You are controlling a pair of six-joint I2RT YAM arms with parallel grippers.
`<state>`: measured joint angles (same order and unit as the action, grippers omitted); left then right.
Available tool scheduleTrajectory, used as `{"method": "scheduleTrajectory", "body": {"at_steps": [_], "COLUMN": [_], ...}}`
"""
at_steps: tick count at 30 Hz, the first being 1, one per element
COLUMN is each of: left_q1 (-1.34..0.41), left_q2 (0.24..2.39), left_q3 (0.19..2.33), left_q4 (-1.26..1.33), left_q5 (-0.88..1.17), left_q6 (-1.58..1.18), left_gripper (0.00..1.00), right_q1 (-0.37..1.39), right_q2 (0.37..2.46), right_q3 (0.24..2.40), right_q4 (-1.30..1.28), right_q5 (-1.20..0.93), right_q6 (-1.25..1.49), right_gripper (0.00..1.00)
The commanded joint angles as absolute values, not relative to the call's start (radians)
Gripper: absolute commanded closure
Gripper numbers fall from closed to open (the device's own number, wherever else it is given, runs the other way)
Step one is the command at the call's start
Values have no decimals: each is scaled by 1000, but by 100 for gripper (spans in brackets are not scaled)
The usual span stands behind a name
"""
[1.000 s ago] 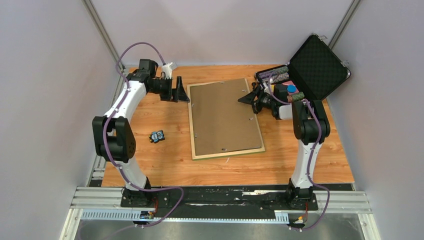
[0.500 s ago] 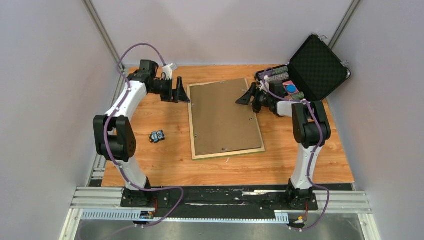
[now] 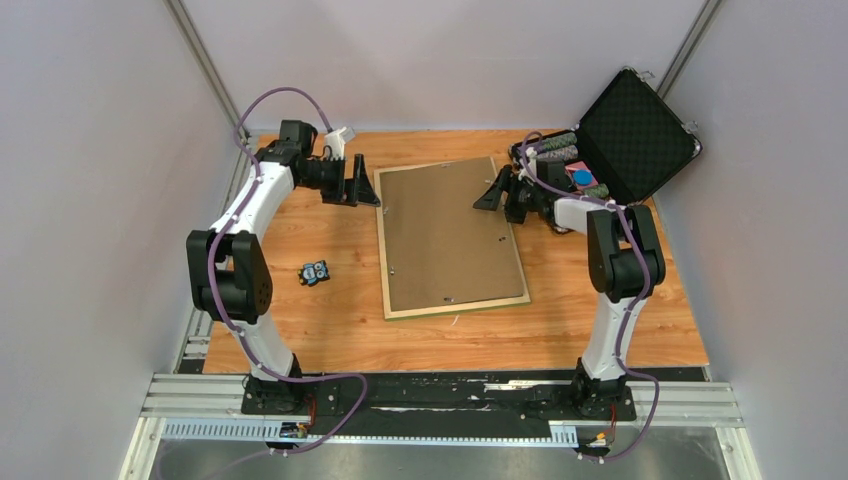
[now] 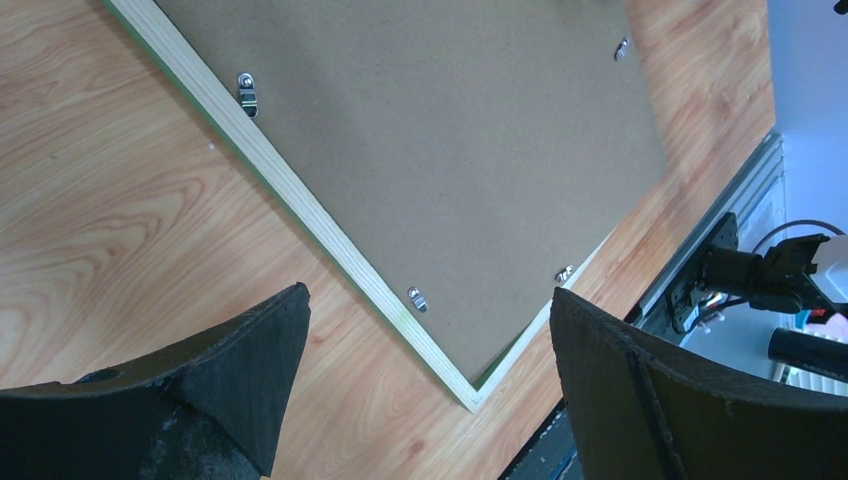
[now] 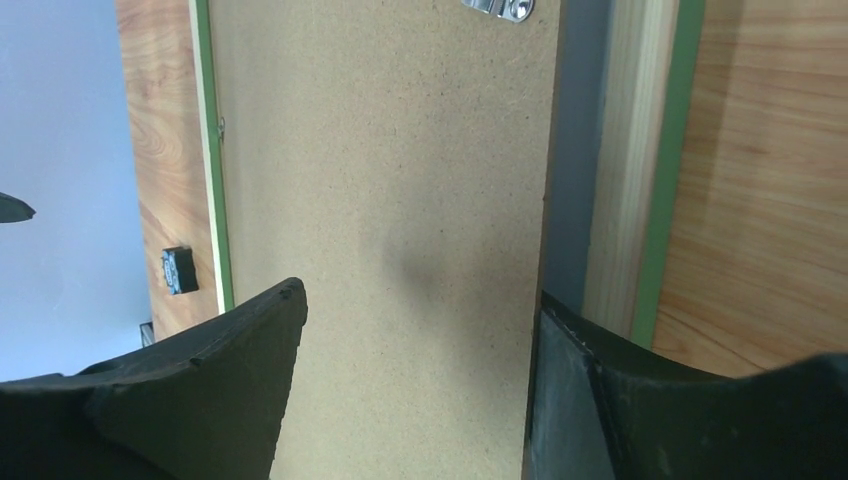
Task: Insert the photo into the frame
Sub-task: Place the photo frame item in the photo frame.
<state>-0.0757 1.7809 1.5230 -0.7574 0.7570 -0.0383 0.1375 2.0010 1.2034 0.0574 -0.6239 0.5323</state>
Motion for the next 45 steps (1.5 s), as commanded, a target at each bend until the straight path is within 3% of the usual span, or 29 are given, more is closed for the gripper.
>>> {"method": "scheduleTrajectory", "body": {"at_steps": [1,45], "left_q1": [-67,-66], "left_q2": [1773,1758], "left_q3": [1514,1498], "left_q4": [-736,-749], "left_q5": [780,777], "left_q6": [-20,-1], "left_gripper": [3,3], "right_q1": [154,244], "right_q2": [1941,1903], "right_q3": [1263,1338], "right_q4": [35,-153], "right_q5": [-580,-335], "right_q6": [458,253], "right_gripper": [27,26]}}
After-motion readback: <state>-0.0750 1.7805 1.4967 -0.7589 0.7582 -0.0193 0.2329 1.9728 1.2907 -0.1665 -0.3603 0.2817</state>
